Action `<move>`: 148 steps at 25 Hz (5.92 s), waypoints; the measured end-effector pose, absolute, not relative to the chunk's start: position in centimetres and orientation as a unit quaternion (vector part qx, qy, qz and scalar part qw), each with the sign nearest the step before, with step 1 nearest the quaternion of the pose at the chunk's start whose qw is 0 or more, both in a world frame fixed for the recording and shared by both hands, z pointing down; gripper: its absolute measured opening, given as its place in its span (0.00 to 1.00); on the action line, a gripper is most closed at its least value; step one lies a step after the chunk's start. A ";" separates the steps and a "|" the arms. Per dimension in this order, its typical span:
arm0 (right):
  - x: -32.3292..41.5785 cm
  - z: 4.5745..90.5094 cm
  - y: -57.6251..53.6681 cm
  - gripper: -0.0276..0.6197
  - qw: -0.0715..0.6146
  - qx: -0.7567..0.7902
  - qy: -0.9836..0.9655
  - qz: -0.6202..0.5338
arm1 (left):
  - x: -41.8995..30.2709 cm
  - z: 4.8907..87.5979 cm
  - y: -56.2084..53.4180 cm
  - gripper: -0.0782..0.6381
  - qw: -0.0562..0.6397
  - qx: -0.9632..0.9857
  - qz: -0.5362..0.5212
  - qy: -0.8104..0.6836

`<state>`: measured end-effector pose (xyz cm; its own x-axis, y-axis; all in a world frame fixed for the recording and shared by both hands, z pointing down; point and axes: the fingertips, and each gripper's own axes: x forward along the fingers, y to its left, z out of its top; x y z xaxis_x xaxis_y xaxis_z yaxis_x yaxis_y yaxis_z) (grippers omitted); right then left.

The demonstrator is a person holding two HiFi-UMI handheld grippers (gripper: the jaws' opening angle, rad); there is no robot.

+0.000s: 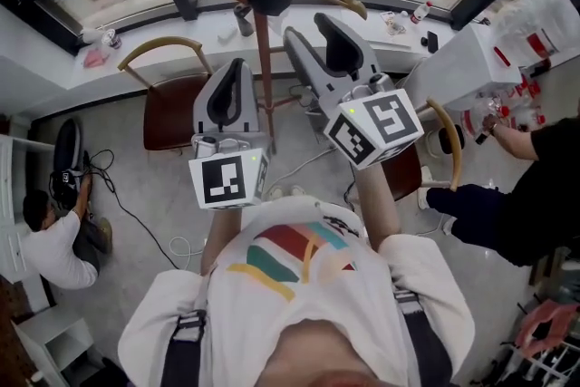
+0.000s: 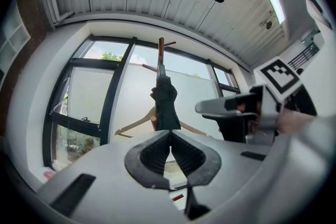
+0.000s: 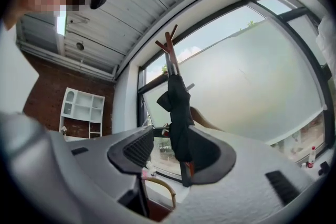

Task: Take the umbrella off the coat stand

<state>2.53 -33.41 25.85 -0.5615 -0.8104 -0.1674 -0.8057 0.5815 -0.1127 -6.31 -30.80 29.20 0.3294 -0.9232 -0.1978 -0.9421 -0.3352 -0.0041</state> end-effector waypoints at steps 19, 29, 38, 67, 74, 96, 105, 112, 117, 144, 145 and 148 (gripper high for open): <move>-1.9 22.1 -45.6 0.51 0.011 -0.425 0.905 -0.036 | -8.0 30.1 -29.8 0.12 0.061 -0.801 0.072 0.592; -1.9 22.1 -45.2 0.38 0.008 -0.428 0.903 -0.021 | -8.4 30.2 -29.7 0.12 0.063 -0.797 0.076 0.596; -1.8 22.0 -45.1 0.35 0.003 -0.440 0.898 -0.003 | -8.6 30.1 -29.6 0.12 0.065 -0.795 0.076 0.598; -2.1 3.9 -41.2 0.35 0.110 -0.418 0.894 0.122 | -10.2 29.3 -29.8 0.12 0.070 -0.786 0.079 0.609; -0.6 3.1 -38.9 0.35 0.143 -0.432 0.879 0.143 | -10.8 28.5 -30.6 0.12 0.081 -0.782 0.080 0.613; 5.2 13.8 -33.7 0.36 0.180 -0.531 0.812 0.160 | -10.7 26.2 -32.9 0.12 0.112 -0.779 0.083 0.612; 3.5 19.9 -31.6 0.36 0.166 -0.533 0.818 0.139 | -10.9 26.4 -32.2 0.12 0.114 -0.774 0.086 0.617; 2.2 24.1 -31.0 0.36 0.132 -0.525 0.834 0.108 | -10.9 26.8 -31.5 0.12 0.108 -0.770 0.093 0.622; 1.6 27.1 -30.5 0.36 0.104 -0.517 0.845 0.087 | -10.7 27.3 -31.1 0.12 0.090 -0.770 0.086 0.626; 1.8 31.5 -30.0 0.36 0.092 -0.510 0.855 0.017 | -8.9 27.7 -29.7 0.12 0.094 -0.780 0.087 0.612; 1.8 31.5 -29.9 0.36 0.092 -0.510 0.855 0.018 | -8.9 27.8 -29.7 0.12 0.094 -0.780 0.087 0.613; 1.9 31.6 -29.9 0.36 0.095 -0.512 0.854 0.017 | -8.9 27.8 -29.6 0.12 0.095 -0.779 0.086 0.613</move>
